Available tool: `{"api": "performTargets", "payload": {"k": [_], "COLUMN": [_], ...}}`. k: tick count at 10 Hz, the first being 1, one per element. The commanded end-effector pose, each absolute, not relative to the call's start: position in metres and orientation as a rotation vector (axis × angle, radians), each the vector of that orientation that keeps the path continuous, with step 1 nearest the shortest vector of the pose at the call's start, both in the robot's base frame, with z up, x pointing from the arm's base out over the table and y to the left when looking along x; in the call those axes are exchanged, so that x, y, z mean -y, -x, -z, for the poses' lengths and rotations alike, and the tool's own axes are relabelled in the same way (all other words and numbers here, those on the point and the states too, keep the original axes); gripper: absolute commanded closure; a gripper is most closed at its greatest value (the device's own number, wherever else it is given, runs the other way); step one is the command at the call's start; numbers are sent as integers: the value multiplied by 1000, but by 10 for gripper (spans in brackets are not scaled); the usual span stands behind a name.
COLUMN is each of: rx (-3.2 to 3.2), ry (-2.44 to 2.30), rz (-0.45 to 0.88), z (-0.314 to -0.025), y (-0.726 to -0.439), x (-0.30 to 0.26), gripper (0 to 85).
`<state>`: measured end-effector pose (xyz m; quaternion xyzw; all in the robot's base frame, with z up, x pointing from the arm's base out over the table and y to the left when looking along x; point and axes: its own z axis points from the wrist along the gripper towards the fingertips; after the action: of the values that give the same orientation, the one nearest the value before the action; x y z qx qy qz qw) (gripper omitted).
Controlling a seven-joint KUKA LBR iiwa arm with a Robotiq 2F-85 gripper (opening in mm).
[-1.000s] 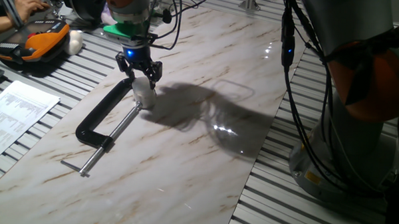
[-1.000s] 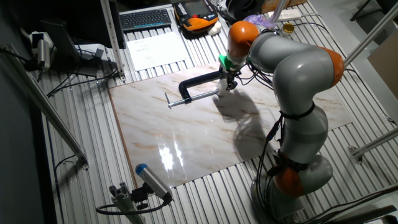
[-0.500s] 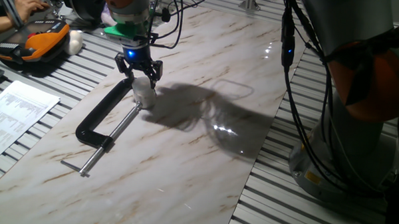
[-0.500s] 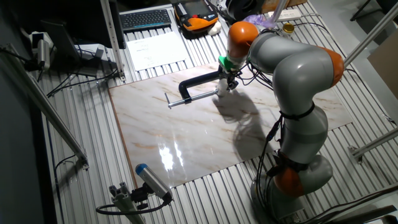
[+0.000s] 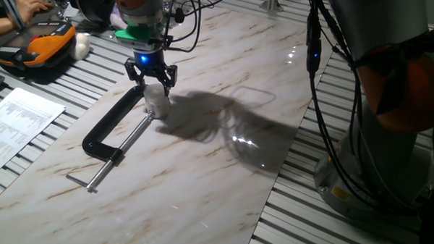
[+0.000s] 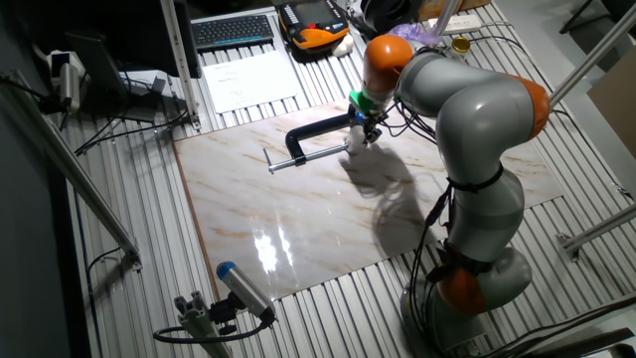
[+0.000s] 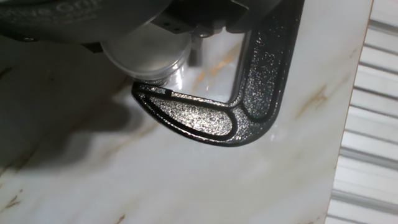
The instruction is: Unscrew the lid from the jar
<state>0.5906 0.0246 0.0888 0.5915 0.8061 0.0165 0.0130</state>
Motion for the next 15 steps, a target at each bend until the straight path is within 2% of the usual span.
{"api": "performTargets", "payload": {"k": [1, 15], "rx": [-2524, -2657], "ry": [-1823, -1582], "rz": [-52, -55], "z": [-89, -93], "y": [-591, -594], "x": [-25, -26], "gripper": [850, 850]}}
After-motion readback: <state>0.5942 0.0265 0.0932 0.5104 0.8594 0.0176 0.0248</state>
